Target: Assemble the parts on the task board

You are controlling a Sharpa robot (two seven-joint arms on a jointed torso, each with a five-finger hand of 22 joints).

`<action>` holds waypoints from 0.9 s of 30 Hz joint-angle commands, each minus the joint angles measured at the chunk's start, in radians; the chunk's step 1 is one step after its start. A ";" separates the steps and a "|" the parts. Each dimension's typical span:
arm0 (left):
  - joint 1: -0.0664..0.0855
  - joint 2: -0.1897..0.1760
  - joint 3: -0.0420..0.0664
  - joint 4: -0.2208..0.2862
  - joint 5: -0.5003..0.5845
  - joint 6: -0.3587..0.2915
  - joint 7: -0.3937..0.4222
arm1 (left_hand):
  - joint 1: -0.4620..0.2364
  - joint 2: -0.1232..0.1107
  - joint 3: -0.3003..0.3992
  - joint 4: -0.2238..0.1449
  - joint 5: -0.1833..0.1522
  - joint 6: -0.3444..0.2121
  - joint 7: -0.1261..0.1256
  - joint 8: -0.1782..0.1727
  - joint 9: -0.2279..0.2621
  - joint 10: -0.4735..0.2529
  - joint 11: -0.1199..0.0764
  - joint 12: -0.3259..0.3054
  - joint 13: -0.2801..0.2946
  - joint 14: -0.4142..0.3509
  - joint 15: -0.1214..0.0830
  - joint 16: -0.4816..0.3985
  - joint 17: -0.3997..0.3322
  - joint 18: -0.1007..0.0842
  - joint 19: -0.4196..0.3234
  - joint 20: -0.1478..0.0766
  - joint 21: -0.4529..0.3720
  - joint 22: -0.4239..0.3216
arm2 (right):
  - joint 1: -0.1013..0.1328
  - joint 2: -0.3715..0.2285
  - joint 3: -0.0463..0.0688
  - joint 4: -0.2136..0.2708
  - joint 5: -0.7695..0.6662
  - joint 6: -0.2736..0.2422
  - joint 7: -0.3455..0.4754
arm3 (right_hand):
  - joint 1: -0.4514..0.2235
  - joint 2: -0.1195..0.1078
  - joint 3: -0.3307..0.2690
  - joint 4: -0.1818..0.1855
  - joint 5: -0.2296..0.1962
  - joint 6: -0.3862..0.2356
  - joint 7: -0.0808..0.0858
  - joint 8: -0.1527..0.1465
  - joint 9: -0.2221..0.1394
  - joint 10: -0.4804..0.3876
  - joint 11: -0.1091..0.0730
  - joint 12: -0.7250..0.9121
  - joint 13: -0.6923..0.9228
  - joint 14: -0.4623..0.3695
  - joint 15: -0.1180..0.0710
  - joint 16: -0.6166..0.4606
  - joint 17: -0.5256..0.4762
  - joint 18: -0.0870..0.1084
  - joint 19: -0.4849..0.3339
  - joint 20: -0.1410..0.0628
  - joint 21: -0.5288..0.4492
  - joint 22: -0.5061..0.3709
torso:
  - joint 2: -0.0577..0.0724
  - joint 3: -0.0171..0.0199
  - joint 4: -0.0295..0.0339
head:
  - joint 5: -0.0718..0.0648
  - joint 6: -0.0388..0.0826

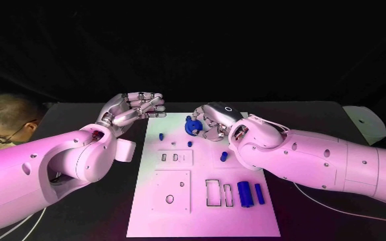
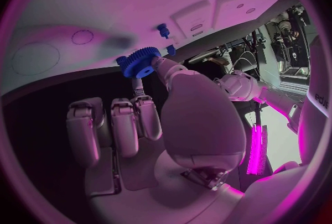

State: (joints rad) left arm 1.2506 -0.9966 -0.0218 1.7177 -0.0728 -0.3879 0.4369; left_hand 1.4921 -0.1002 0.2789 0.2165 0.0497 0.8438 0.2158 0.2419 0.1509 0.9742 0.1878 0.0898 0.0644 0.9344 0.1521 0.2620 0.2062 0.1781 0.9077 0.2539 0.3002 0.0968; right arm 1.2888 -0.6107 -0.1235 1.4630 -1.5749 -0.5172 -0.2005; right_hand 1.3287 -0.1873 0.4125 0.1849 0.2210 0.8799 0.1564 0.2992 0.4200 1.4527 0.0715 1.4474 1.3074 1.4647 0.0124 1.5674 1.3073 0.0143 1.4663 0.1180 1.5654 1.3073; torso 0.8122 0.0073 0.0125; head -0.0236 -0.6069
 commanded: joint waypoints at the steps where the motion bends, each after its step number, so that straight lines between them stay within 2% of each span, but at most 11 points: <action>1: 0.001 0.002 0.001 0.002 -0.002 0.007 0.006 | 0.001 -0.009 0.007 0.000 0.004 -0.002 0.028 -0.005 -0.001 0.001 0.006 -0.003 0.001 -0.009 0.000 -0.005 0.001 0.005 0.007 -0.002 -0.001 -0.001 | 0.000 0.010 0.001 -0.005 -0.030 -0.033 -0.004 | -0.009 -0.001 0.001 0.004 0.006 0.008 -0.003 0.005 0.002 0.004 0.001 0.005 0.134 0.106 -0.008 0.003 0.263 -0.014 0.105 -0.006 0.005 0.263 | 0.001 0.0000 0.0020 | -0.002 0.000; 18: 0.001 0.008 0.001 0.002 -0.002 0.008 0.007 | 0.001 -0.009 0.007 0.000 0.004 -0.002 0.028 -0.005 -0.001 0.001 0.006 -0.003 0.001 -0.009 0.000 -0.005 0.001 0.005 0.007 -0.002 -0.001 -0.001 | -0.010 0.110 -0.003 -0.116 -0.031 -0.011 -0.002 | -0.011 -0.003 0.001 0.005 0.009 0.007 -0.003 0.004 0.001 0.002 0.000 0.004 0.132 0.106 -0.009 0.003 0.263 -0.014 0.105 -0.006 0.005 0.263 | 0.001 -0.0004 0.0030 | -0.002 -0.004; 27: 0.001 0.008 0.001 0.002 -0.002 0.008 0.006 | 0.001 -0.009 0.007 0.000 0.004 -0.002 0.028 -0.005 -0.001 0.001 0.006 -0.003 0.001 -0.009 0.000 -0.005 0.001 0.005 0.007 -0.002 -0.001 -0.001 | -0.013 0.127 -0.004 -0.143 -0.031 0.012 -0.009 | -0.014 -0.005 0.001 0.006 0.008 0.006 -0.002 0.002 0.001 0.002 0.001 0.003 0.131 0.106 -0.009 0.003 0.263 -0.014 0.105 -0.006 0.005 0.263 | 0.000 -0.0007 0.0012 | -0.001 -0.005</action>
State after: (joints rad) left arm 1.2507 -0.9903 -0.0218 1.7173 -0.0728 -0.3879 0.4363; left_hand 1.4921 -0.1002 0.2789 0.2165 0.0497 0.8438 0.2158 0.2419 0.1510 0.9743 0.1878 0.0898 0.0644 0.9344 0.1521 0.2620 0.2060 0.1781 0.9077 0.2539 0.3002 0.0969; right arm 1.2763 -0.4849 -0.1276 1.3221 -1.5911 -0.5300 -0.2025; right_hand 1.3225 -0.1937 0.4123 0.1847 0.2268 0.8828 0.1532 0.3006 0.4208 1.4526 0.0715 1.4474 1.3073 1.4647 0.0124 1.5674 1.3080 0.0144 1.4662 0.1181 1.5654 1.3080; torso 0.8135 0.0067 0.0143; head -0.0249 -0.6115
